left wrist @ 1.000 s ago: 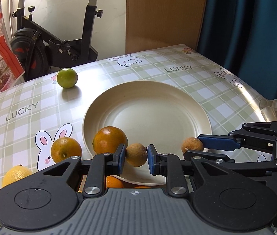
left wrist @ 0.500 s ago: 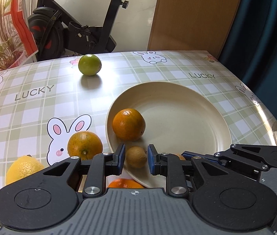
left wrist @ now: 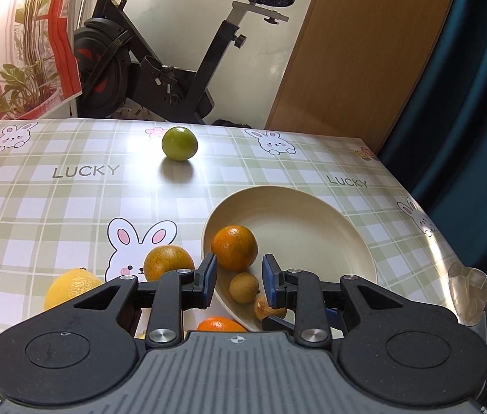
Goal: Organize fruits
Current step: 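Lower both kiwis onto the beige plate and open both tools, then move both tools toward the pale green fruit in the pile, then close both tools around the pale green fruit from opposite sides, then carry the pale green fruit onto the beige plate and open both tools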
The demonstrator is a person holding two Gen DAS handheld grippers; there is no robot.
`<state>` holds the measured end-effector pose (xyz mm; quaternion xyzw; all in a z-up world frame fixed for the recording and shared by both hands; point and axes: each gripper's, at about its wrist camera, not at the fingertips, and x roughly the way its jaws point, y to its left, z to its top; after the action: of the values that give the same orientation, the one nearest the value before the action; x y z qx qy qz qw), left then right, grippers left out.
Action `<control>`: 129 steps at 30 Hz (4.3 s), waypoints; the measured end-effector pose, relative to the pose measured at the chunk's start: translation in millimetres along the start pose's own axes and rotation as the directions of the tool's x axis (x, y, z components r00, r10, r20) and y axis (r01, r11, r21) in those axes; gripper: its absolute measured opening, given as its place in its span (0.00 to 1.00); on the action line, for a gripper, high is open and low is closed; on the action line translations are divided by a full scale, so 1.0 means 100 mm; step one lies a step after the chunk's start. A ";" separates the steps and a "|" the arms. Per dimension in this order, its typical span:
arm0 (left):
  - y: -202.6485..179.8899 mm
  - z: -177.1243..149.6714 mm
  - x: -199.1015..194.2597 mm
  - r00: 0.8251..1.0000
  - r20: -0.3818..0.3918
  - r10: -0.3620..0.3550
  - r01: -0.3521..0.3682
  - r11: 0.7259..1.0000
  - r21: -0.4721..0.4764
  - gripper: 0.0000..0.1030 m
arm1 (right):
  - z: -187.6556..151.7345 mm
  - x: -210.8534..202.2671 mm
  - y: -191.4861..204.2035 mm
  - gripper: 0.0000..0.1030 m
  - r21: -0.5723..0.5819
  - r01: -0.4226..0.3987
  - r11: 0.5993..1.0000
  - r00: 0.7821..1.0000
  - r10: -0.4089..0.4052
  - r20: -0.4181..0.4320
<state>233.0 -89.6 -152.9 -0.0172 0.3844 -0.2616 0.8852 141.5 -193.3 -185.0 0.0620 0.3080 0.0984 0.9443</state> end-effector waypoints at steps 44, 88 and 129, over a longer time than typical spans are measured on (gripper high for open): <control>0.52 -0.82 -0.64 1.000 -0.025 -0.012 0.008 0.985 -0.172 0.28 | -0.19 -0.10 1.04 0.50 -0.267 -0.204 0.942 0.973 0.166 -0.161; 0.42 -0.91 -0.46 0.992 -0.100 -0.082 0.066 0.986 -0.152 0.48 | -0.30 -0.10 0.89 0.48 -0.168 -0.193 0.967 0.974 0.168 -0.152; 0.05 -0.65 -0.56 0.995 -0.061 -0.075 0.077 0.997 0.020 0.47 | -0.21 -0.33 0.75 0.47 -0.119 -0.136 0.983 0.989 0.128 -0.076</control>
<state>158.8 -47.5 -161.8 -0.0141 0.4072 -0.2998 0.8626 92.1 -126.3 -170.0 0.0201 0.3285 0.1820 0.9266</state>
